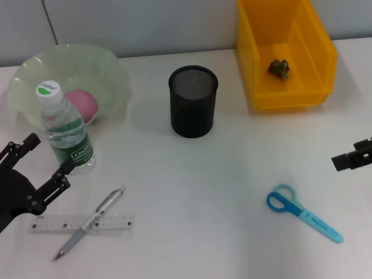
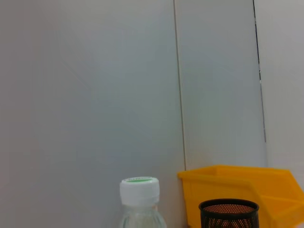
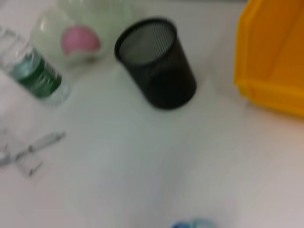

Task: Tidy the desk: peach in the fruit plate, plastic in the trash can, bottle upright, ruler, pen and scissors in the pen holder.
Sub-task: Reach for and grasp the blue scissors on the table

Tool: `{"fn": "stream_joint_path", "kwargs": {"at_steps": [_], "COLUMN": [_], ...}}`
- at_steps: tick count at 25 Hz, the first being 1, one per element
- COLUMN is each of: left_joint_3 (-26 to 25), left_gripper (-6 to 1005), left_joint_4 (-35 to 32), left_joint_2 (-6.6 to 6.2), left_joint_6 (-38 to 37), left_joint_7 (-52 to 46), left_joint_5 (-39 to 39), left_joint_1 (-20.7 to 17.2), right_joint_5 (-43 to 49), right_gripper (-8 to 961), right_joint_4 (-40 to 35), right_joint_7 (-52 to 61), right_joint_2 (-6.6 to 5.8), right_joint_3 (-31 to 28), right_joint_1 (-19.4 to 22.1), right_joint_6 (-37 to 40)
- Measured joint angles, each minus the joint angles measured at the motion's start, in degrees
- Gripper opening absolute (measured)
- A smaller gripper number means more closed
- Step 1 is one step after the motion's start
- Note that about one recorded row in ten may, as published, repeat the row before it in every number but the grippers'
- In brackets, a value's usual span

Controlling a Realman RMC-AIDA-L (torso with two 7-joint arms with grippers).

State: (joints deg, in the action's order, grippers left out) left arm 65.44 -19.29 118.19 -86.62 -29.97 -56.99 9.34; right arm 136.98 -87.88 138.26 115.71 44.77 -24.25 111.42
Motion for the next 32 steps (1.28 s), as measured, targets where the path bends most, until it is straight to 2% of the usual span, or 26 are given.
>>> {"fn": "stream_joint_path", "kwargs": {"at_steps": [3, 6, 13, 17, 18, 22, 32], "left_joint_3": [0.0, -0.1, 0.0, 0.0, 0.0, 0.0, 0.1], "left_gripper": [792, 792, 792, 791, 791, 791, 792], "left_joint_4": [0.1, 0.6, 0.7, 0.7, 0.7, 0.7, 0.7], "left_joint_2": [0.04, 0.09, 0.11, 0.11, 0.11, 0.11, 0.11], "left_joint_6": [0.1, 0.4, 0.4, 0.4, 0.4, 0.4, 0.4], "left_joint_7": [0.0, 0.0, 0.0, 0.0, 0.0, 0.0, 0.4], "left_joint_5": [0.0, -0.1, -0.2, -0.6, -0.6, -0.7, -0.7], "left_joint_1": [0.1, 0.7, 0.9, 1.2, 1.2, 1.3, 1.3], "right_joint_5": [3.8, 9.4, 16.3, 19.2, 20.3, 20.7, 20.2], "right_gripper": [817, 817, 816, 816, 816, 816, 816], "right_joint_4": [0.1, 0.8, 4.0, 4.8, 5.0, 6.2, 10.8], "right_joint_7": [1.5, 1.5, 0.6, 0.5, 0.5, 0.9, 3.0], "right_joint_2": [-0.71, -0.78, 0.44, 1.89, 2.66, 3.13, 3.39], "right_joint_3": [1.3, 5.2, 12.1, 15.5, 16.7, 18.4, 23.3], "right_joint_1": [-3.1, -5.3, -8.0, -8.2, -8.3, -8.3, -8.4], "right_joint_6": [3.5, 4.5, 2.2, -1.3, -2.5, -4.0, -8.8]}}
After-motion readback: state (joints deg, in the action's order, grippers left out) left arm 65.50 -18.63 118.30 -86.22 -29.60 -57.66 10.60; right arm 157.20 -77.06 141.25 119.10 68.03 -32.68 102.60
